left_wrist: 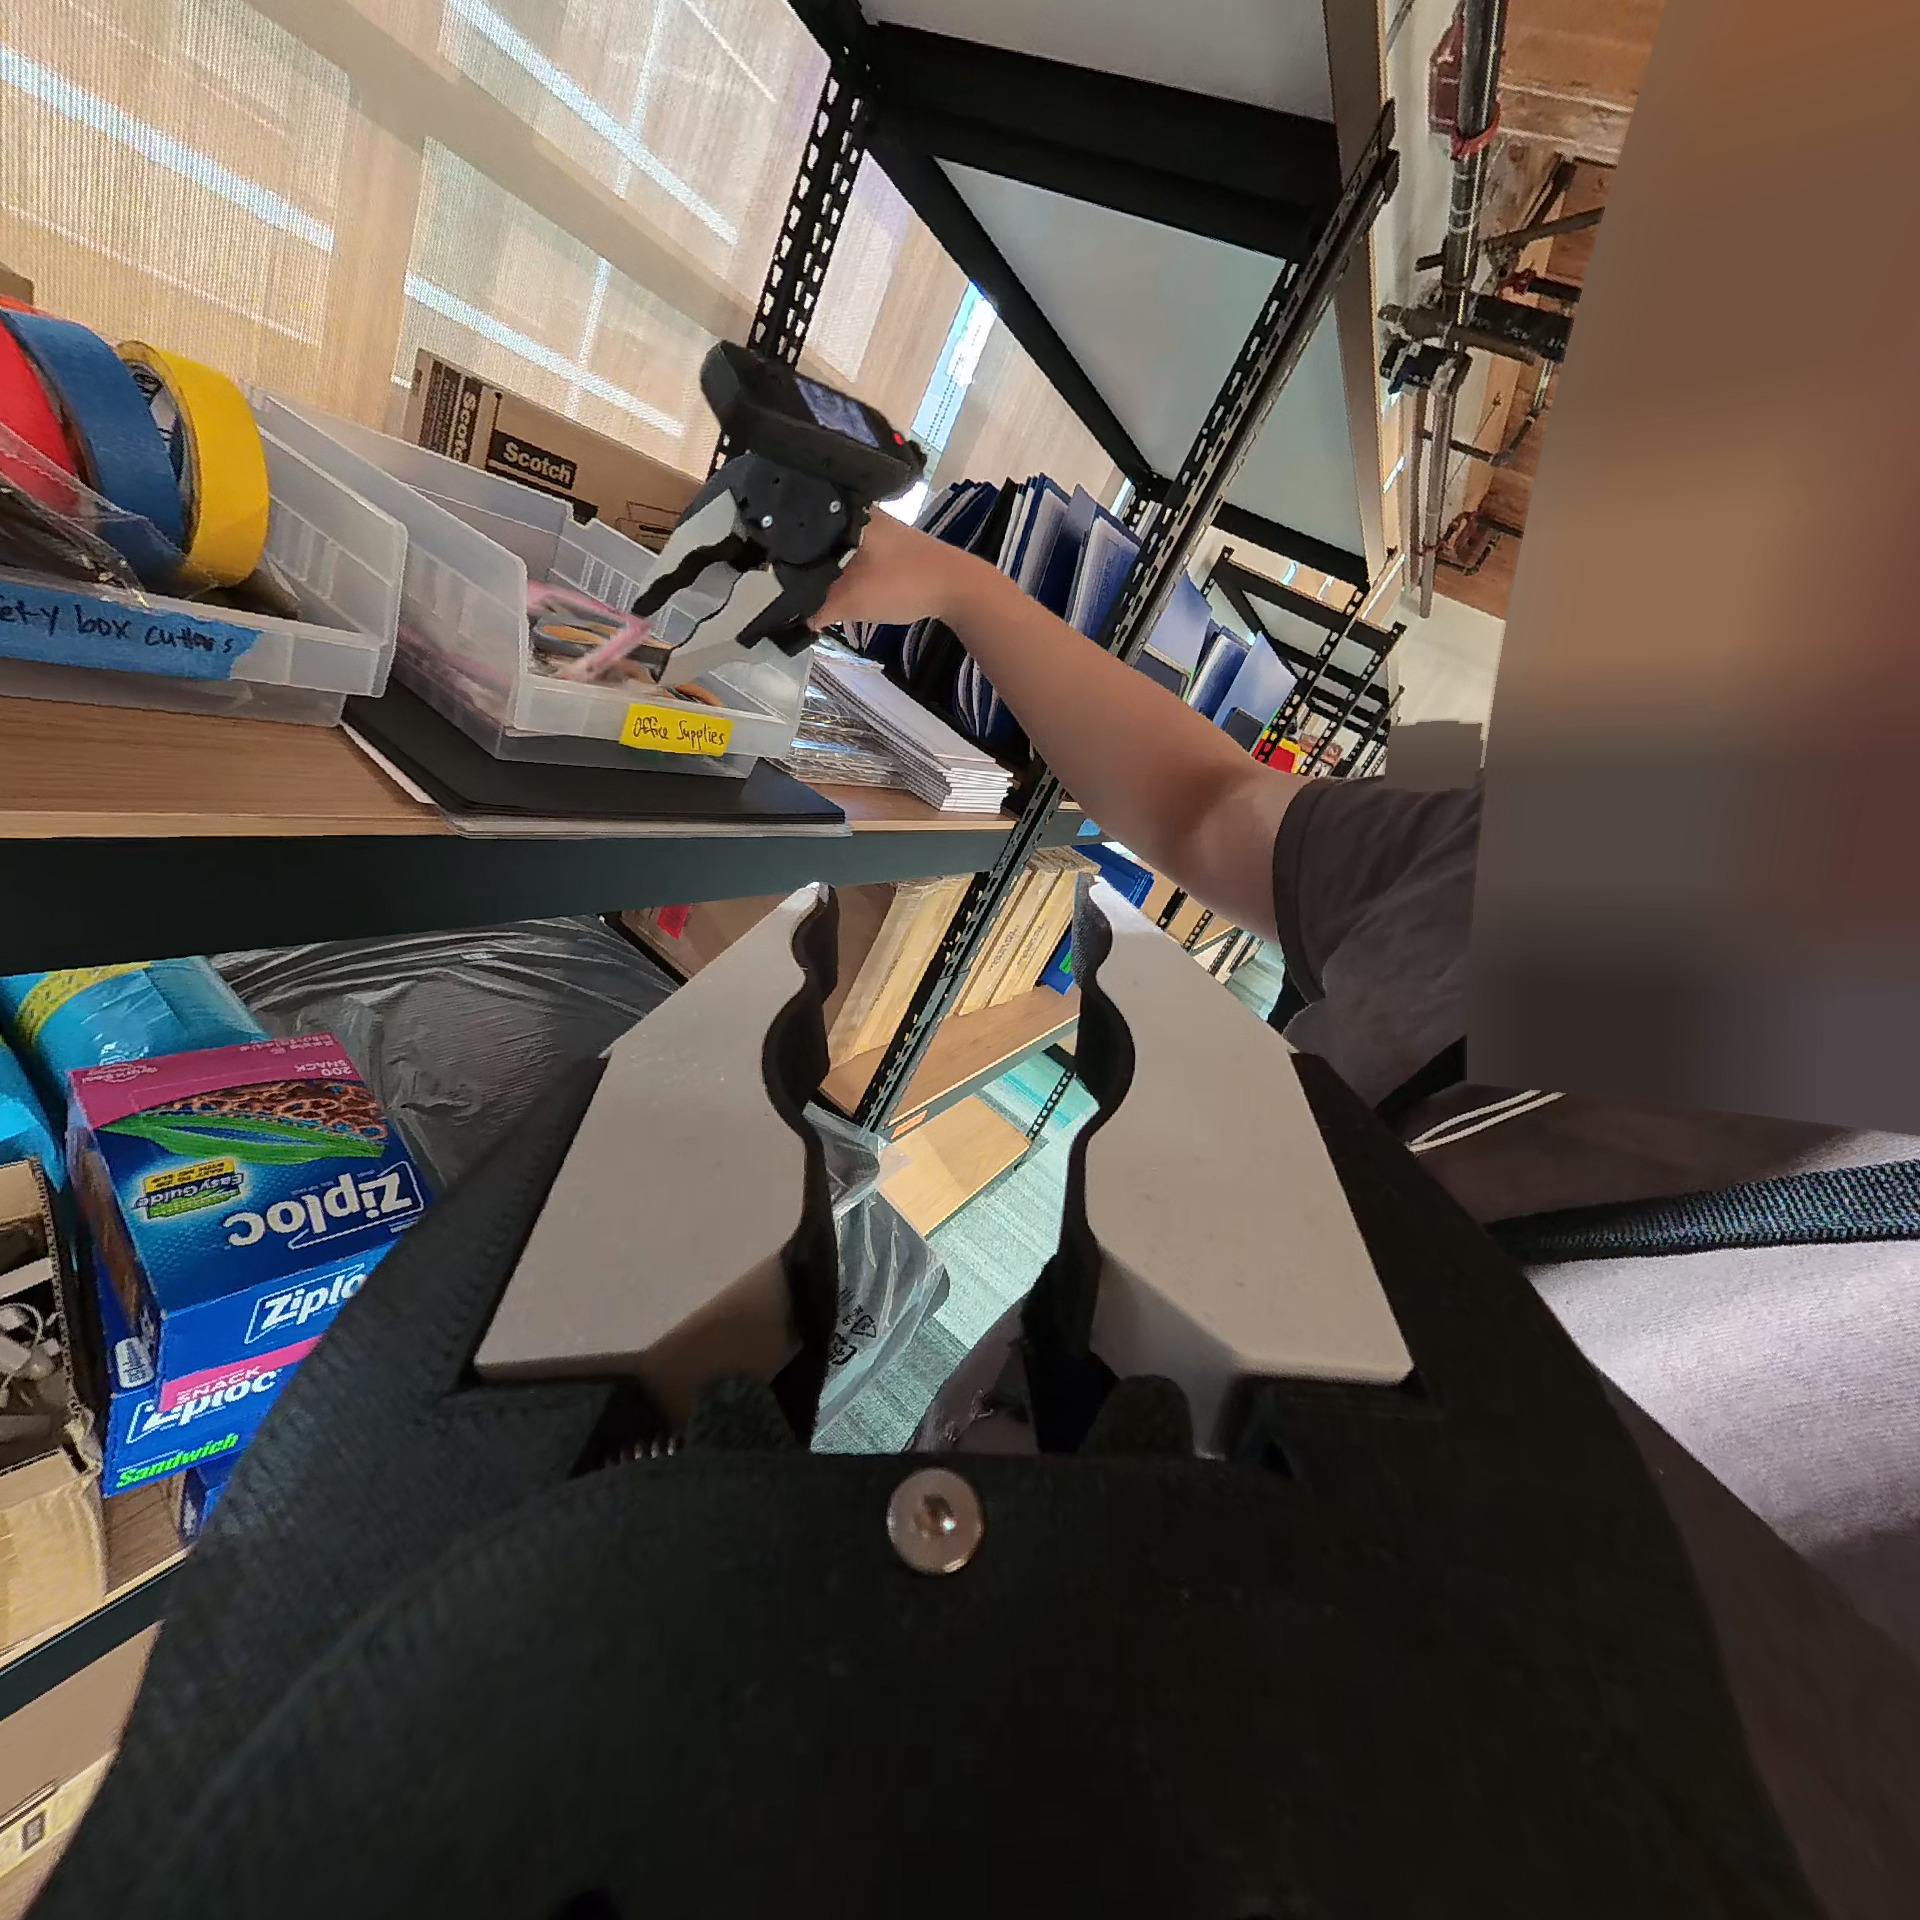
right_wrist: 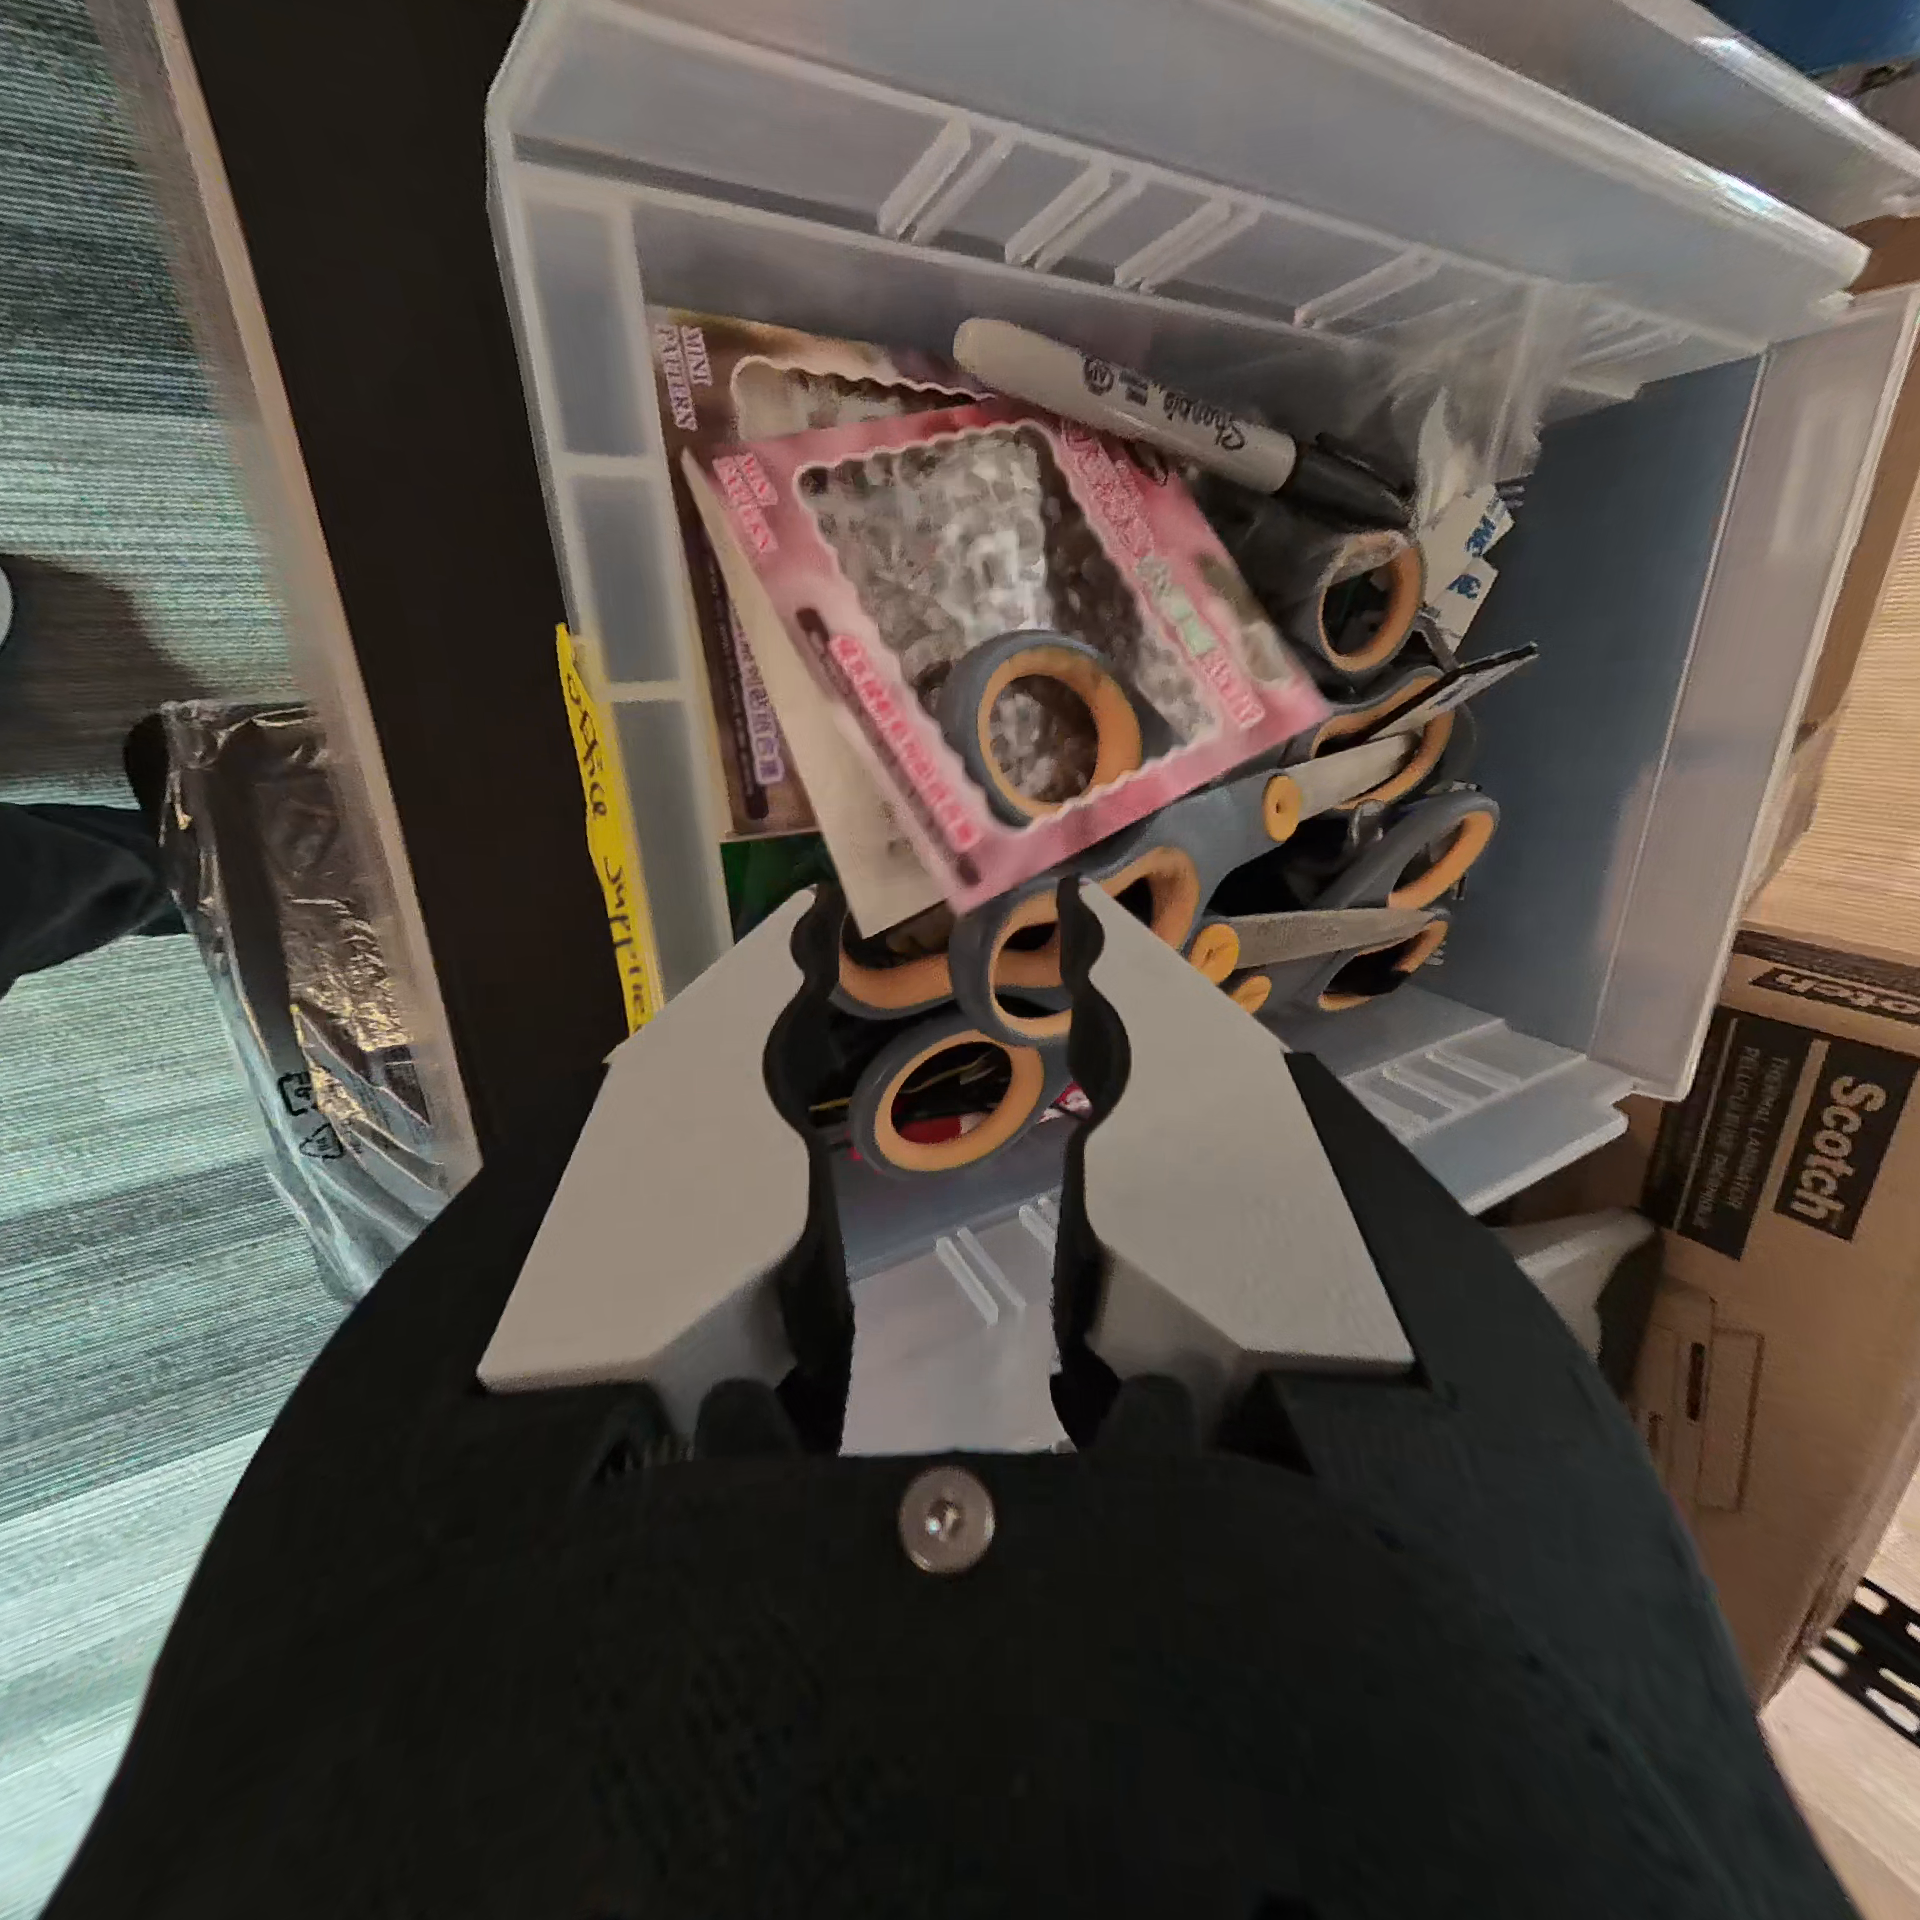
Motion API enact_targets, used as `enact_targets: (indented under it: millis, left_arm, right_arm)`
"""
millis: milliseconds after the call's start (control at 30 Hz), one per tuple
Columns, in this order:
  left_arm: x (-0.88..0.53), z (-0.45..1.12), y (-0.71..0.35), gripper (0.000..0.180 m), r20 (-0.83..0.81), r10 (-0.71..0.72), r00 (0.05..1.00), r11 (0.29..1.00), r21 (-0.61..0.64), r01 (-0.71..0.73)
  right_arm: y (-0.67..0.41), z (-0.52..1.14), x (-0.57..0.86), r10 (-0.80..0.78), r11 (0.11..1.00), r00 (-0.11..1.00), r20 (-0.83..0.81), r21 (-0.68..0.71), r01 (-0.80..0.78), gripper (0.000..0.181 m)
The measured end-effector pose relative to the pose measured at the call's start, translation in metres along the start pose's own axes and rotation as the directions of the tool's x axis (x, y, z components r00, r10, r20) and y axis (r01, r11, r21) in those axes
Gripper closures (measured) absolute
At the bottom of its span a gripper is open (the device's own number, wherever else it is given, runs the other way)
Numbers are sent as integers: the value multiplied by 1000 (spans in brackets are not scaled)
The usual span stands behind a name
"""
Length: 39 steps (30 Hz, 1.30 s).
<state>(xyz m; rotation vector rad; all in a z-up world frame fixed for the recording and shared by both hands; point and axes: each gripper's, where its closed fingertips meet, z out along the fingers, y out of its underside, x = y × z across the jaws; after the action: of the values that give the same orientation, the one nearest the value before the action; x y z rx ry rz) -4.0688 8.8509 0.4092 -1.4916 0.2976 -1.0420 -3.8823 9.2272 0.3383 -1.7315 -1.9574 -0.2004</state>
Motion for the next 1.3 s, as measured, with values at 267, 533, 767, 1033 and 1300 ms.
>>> enact_targets:
  millis: [267,533,767,1033,1300]
  left_arm:
    - [1,4,0,137,-10,1,1000,1000,-13,-1]
    - [2,8,3,138,-19,-7,1000,1000,-28,7]
    - [2,5,2,138,-3,-4,1000,1000,-15,4]
    - [2,3,1,138,15,-2,1000,1000,-4,2]
    - [1,2,-1,138,13,-4,1000,1000,13,3]
  right_arm:
    - [18,2,5,-15,999,1000,13,-34,16,147]
    - [26,-4,18,-153,980,987,-57,-140,144,172]
    - [29,-29,39,-190,956,979,-72,-239,168,171]
    - [14,-59,49,-263,930,962,-80,-287,230,172]
    - [5,-70,68,-336,907,925,-180,-328,265,172]
